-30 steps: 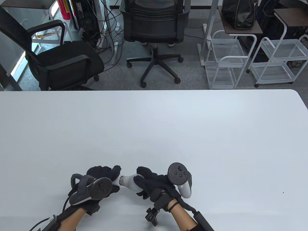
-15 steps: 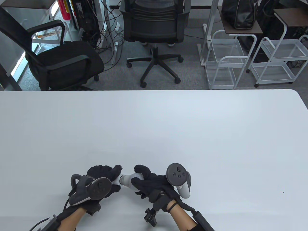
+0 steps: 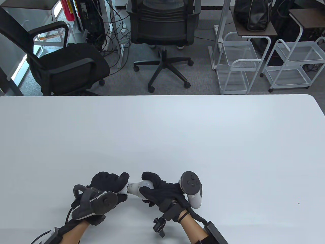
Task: Screw light bulb into light bulb socket (Screw with right hand)
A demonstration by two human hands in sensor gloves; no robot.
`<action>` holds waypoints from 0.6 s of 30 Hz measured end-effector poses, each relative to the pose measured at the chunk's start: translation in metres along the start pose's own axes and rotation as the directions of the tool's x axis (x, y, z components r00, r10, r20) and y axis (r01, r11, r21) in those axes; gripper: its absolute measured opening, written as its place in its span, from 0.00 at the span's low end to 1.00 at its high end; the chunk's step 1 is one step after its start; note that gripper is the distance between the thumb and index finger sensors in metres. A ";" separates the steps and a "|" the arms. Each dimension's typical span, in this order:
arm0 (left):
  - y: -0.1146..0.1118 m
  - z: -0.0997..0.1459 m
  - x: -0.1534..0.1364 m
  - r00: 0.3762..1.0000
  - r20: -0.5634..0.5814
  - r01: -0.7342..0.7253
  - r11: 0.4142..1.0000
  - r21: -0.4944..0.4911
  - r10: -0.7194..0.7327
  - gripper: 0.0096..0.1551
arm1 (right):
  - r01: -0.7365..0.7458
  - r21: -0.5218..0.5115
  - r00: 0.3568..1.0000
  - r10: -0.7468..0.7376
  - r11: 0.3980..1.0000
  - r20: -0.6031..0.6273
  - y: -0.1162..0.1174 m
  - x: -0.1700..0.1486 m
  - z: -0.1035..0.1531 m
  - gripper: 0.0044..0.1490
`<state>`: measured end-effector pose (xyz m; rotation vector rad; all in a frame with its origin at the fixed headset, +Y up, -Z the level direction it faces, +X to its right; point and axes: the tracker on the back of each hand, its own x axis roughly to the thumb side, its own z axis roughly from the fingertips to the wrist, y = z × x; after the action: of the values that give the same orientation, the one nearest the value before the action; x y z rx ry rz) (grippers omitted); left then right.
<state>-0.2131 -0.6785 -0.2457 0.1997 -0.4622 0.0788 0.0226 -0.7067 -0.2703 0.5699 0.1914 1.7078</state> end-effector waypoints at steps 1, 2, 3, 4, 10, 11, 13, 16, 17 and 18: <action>-0.001 -0.001 -0.002 1.000 -0.003 -0.024 1.000 -0.020 0.024 0.42 | -0.031 0.020 1.000 0.031 0.999 0.000 0.000 0.001 0.000 0.42; 0.000 -0.001 -0.005 0.998 -0.011 -0.062 0.997 -0.034 0.062 0.42 | -0.050 0.051 0.998 0.049 0.997 0.025 0.001 0.002 0.001 0.42; 0.000 -0.002 -0.007 0.995 -0.015 -0.095 0.994 -0.047 0.095 0.42 | -0.076 0.046 0.996 0.074 0.996 0.045 0.001 0.005 0.001 0.44; 0.001 -0.002 -0.008 0.994 -0.012 -0.112 0.992 -0.062 0.111 0.42 | -0.096 0.066 0.994 0.092 0.993 0.066 0.002 0.007 0.000 0.44; 0.005 0.002 0.005 1.000 0.022 -0.005 0.999 0.040 0.004 0.42 | -0.082 -0.015 0.995 0.082 0.997 0.047 0.000 0.013 0.001 0.43; 0.007 0.002 0.007 1.000 0.019 0.017 0.998 0.064 -0.018 0.42 | -0.054 -0.047 0.998 0.055 0.997 0.022 -0.001 0.010 0.002 0.43; 0.006 0.002 0.013 0.995 0.030 0.092 0.993 0.071 -0.094 0.42 | 0.082 -0.030 0.997 -0.082 0.996 -0.005 -0.002 0.003 0.002 0.43; -0.002 0.001 0.013 0.997 0.021 0.078 0.996 0.045 -0.079 0.42 | -0.042 -0.028 0.999 0.042 0.999 -0.005 -0.002 0.007 0.002 0.43; -0.004 -0.001 0.013 0.996 0.021 0.081 0.996 0.019 -0.082 0.42 | -0.069 -0.025 0.998 0.069 0.997 -0.009 -0.001 0.007 0.002 0.43; -0.008 -0.001 0.012 0.996 0.013 0.090 0.996 0.003 -0.090 0.42 | -0.076 -0.008 0.997 0.076 0.997 0.000 0.000 0.007 0.002 0.43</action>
<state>-0.2007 -0.6853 -0.2424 0.2235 -0.4659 -0.0105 0.0225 -0.7001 -0.2669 0.5774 0.1647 1.7813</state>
